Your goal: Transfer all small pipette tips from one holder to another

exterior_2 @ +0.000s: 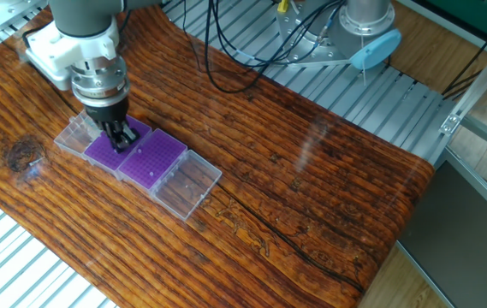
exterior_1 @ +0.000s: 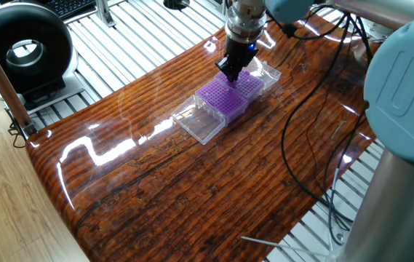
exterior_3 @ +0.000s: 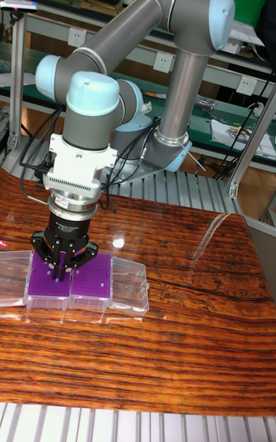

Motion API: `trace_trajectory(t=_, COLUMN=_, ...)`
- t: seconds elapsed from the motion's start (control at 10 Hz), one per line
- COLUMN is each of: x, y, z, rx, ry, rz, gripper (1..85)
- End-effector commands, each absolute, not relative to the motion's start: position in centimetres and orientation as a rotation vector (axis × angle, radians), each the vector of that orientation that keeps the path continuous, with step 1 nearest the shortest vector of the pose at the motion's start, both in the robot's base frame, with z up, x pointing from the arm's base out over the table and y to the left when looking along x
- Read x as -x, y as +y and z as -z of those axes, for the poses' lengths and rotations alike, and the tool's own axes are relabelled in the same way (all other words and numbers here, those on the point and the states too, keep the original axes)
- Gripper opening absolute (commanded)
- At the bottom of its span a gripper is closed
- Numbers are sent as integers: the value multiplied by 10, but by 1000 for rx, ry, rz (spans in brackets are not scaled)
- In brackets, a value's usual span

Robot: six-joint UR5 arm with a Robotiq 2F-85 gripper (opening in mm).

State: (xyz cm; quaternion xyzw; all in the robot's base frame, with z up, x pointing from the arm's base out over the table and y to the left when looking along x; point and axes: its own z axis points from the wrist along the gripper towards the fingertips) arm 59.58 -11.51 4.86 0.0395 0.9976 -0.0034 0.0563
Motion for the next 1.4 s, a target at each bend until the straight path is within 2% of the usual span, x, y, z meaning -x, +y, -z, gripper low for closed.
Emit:
trace_trajectory(t=0.0, x=-593, y=-108, z=-58, rx=-163, ry=3045, rz=17, gripper=187)
trace_trajectory(t=0.4, x=-595, y=-82, z=-69, rx=-236, ry=3036, rz=-27, gripper=187)
trace_trajectory(t=0.7, x=-601, y=-61, z=-64, rx=-283, ry=3012, rz=-62, gripper=217)
trace_trajectory(t=1.3, x=-602, y=-36, z=-62, rx=-347, ry=2996, rz=-69, gripper=217)
